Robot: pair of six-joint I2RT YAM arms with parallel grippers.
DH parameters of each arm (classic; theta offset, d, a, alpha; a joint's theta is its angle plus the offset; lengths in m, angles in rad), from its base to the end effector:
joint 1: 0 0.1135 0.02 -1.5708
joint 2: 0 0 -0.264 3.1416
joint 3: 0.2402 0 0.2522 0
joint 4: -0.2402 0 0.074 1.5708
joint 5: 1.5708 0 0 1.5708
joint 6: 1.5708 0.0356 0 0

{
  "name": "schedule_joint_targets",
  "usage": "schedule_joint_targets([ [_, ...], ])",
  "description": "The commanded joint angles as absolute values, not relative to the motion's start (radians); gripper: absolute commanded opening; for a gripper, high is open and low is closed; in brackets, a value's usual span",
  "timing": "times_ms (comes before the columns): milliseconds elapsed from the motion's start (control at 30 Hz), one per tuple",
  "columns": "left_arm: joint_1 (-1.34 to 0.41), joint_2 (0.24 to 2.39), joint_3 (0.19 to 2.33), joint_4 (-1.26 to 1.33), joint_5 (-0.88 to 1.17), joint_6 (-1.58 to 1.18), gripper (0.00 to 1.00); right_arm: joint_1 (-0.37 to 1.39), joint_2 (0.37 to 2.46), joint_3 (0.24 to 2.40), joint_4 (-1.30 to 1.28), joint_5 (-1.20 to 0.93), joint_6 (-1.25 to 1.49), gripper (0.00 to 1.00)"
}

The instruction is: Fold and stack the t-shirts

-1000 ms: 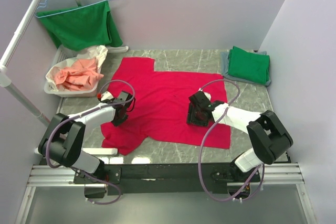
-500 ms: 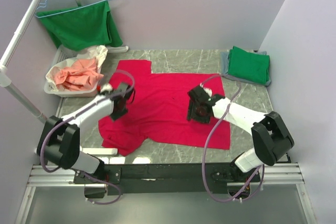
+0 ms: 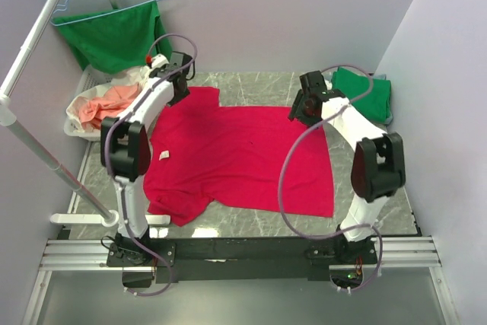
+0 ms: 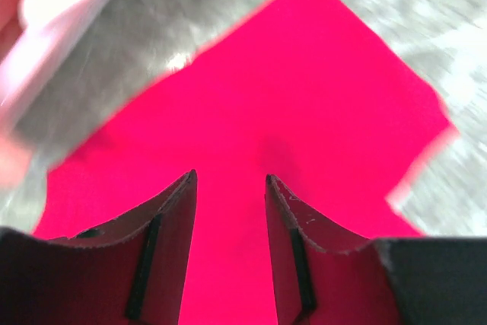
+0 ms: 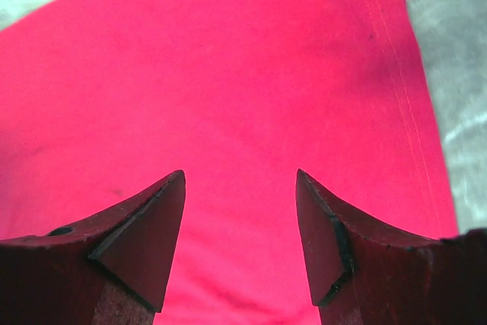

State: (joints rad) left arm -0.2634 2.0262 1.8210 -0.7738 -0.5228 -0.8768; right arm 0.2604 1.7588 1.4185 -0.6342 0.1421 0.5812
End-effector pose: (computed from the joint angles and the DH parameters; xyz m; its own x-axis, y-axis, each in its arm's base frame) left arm 0.4359 -0.0991 0.2724 -0.4792 -0.5606 -0.6754 -0.6437 0.7476 -0.1638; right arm 0.3701 0.0934 0.2573 -0.7660 0.3584 -0.5337 0.2902 0.9336 0.2104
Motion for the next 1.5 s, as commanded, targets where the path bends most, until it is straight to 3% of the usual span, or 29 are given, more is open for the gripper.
schedule_joint_targets([
  [0, -0.192, 2.182, 1.939, -0.689, -0.463, -0.756, 0.47, 0.206, 1.851, 1.486, -0.614, 0.107, 0.554, 0.67],
  [500, -0.101, 2.447, 2.235, -0.528, -0.344, -0.546, 0.51, 0.179, 1.95, 1.546, -0.56, 0.083, 0.528, 0.67],
  [667, -0.095, 2.506, 2.331, -0.548, -0.341, -0.506, 0.58, 0.179, 1.968, 1.568, -0.568, 0.08, 0.532, 0.67],
  [933, -0.084, 2.588, 2.398, -0.587, -0.282, -0.511, 0.6, 0.178, 1.994, 1.598, -0.578, 0.074, 0.538, 0.67],
  [1333, -0.084, 2.665, 2.459, -0.632, -0.236, -0.517, 0.54, 0.167, 2.023, 1.611, -0.61, 0.084, 0.563, 0.66],
  [1467, -0.083, 2.671, 2.47, -0.641, -0.241, -0.512, 0.38, 0.15, 2.037, 1.629, -0.637, 0.101, 0.589, 0.66],
])
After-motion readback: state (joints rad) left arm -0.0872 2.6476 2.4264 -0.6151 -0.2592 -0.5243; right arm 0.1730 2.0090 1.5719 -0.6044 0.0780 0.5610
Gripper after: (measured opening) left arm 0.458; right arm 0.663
